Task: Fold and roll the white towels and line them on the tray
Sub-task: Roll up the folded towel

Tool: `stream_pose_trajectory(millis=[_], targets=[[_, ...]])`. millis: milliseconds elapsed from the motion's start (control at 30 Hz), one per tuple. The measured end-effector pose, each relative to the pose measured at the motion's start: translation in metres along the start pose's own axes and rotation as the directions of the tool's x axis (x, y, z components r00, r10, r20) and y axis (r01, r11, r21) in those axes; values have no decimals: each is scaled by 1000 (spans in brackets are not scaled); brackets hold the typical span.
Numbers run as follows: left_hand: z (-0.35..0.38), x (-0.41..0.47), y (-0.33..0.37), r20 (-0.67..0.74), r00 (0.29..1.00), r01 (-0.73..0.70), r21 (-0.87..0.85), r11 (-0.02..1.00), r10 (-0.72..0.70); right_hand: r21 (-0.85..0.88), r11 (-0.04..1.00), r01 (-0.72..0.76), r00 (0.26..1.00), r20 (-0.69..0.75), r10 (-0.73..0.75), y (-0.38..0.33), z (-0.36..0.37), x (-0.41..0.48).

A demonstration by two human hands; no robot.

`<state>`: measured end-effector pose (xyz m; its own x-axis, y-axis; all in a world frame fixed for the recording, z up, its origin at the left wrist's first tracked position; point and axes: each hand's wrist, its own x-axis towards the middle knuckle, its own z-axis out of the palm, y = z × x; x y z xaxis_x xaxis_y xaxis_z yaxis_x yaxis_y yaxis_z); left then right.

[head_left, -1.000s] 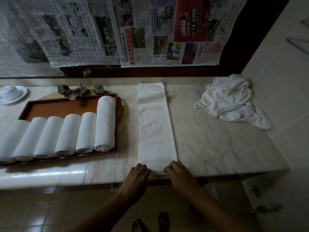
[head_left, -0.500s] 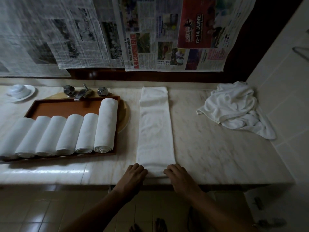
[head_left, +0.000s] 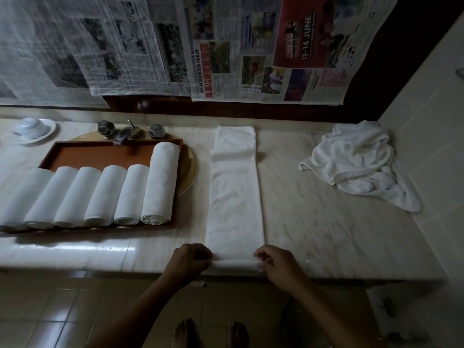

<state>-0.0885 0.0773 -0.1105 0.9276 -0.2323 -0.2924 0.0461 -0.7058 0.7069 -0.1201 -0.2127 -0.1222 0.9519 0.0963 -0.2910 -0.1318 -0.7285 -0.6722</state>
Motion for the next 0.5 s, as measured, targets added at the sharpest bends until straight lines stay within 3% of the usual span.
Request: stream_pose_trajectory(millis=[133,267,333,500], targets=[[2,1,1,-48,995,81,-106,991,-87,75,990,-116,992,-32,118,-3,-7,5],[9,-2,6,-141,989,34,-84,996,-46,30,992,-126,986,-105,128,-7,0,8],[15,-4,9,-194,981,-26,14,1000,28,-68,997,-45,991,-128,36,-9,8,7],[31,-14,0,-106,949,-260,274,926,298,-305,951,46,991,-107,-82,-10,35,-3]])
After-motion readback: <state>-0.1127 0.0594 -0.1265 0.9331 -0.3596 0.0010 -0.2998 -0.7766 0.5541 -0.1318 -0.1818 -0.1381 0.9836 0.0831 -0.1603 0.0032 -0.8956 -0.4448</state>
